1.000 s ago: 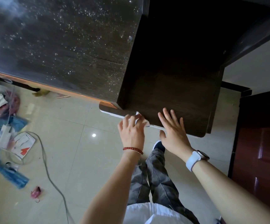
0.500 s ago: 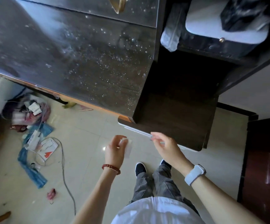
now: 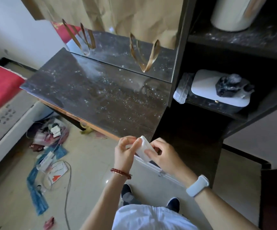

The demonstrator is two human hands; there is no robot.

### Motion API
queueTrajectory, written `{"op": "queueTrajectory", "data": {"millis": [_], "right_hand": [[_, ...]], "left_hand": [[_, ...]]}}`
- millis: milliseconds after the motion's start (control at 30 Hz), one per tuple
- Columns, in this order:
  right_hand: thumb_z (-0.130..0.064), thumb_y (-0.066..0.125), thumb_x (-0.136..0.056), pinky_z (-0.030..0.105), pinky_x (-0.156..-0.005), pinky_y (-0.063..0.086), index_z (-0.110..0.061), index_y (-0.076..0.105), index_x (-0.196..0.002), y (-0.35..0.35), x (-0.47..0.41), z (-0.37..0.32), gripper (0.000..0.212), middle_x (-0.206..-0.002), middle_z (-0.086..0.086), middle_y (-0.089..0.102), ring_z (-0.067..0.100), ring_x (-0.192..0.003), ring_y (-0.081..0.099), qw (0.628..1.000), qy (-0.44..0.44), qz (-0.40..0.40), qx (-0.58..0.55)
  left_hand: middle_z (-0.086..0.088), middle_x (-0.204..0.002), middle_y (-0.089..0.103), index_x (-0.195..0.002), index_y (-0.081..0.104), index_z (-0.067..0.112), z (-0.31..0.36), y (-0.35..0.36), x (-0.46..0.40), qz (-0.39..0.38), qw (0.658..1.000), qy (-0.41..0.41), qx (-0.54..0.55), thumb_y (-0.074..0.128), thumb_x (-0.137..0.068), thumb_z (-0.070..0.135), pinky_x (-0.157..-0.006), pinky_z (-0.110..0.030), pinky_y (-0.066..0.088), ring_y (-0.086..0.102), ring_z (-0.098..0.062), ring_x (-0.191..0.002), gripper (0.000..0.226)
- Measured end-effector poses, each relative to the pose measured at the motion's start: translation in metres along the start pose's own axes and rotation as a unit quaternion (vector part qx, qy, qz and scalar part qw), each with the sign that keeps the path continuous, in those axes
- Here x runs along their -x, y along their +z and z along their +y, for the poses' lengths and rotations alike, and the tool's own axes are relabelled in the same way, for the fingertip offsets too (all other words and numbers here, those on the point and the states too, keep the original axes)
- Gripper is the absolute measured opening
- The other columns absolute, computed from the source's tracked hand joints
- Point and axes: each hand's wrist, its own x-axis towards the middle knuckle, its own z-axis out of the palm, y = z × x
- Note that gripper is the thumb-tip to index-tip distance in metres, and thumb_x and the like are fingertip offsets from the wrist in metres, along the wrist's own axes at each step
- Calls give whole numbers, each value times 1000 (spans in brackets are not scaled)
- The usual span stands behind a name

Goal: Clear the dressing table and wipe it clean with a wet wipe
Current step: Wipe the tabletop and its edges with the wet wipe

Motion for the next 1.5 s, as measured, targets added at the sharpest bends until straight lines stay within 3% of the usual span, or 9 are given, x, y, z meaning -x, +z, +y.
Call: {"op": "queueTrajectory", "data": {"millis": [133,300,433,600,767,867,967,1167,1500], "right_hand": [[-14,56,-88,9,-55,36,-15,57,-78,2,-27,-15,10,-70,-7,53,5,-66,48,994,34,86,-65],[-14,55,-90,7,-58,40,-21,56,-83,16,-74,-37,10,-75,-8,56,4,-70,52,978,54,187,-75],[-13,55,-90,13,-63,42,-16,59,-90,32,-108,-57,5,-80,-6,60,5,-76,56,954,87,260,-123],[-13,55,-89,32,-78,47,-17,62,-86,56,-138,-70,8,-93,8,65,23,-92,60,889,181,327,-264],[-14,52,-90,6,-69,42,-5,56,-97,53,-141,-45,13,-95,1,60,16,-89,56,875,156,459,6],[-8,66,-78,18,-89,47,-2,57,-106,65,-134,-5,29,-118,10,62,21,-111,57,895,96,335,279],[-28,61,-79,40,-94,49,-10,47,-123,93,-113,20,49,-137,12,49,25,-126,47,920,125,140,344],[-30,9,-99,38,-113,11,-11,29,-140,104,-130,34,51,-148,14,31,27,-138,24,897,145,170,382],[-31,27,-92,45,-113,22,-12,29,-143,69,-248,43,54,-149,13,31,29,-137,30,864,174,229,412]], "left_hand": [[-3,-74,59,-72,55,5,17,-8,-27,-114,993,-2,27,57,-87,12,-49,-12,45,58,-1,-56,16],[-2,-81,64,-111,50,17,18,-32,-99,-288,954,12,-77,76,-71,30,-63,-19,49,61,-3,-70,50],[7,-68,64,-85,60,19,33,-51,-157,-300,941,70,-137,63,-82,7,-62,-15,47,58,2,-59,12],[5,-62,58,-70,62,14,45,-69,-221,-359,926,-34,-114,47,-90,4,-60,-19,47,55,-6,-60,27],[-4,-93,66,-102,62,11,35,-55,-250,-348,917,7,-194,51,-90,9,-76,-20,47,61,-16,-85,16],[-10,-103,65,-107,62,9,26,-48,-269,-302,892,109,-318,55,-86,11,-85,-30,45,60,-24,-95,21],[-14,-112,58,-110,60,10,19,-47,-275,-283,849,172,-412,55,-85,13,-89,-40,40,50,-34,-106,25],[-7,-130,48,-118,55,16,-1,-43,-277,-271,794,218,-498,48,-86,26,-97,-47,29,35,-30,-124,34],[-10,-149,25,-137,36,20,-21,-47,-301,-219,770,223,-556,32,-81,41,-106,-53,13,15,-30,-138,61]]}}
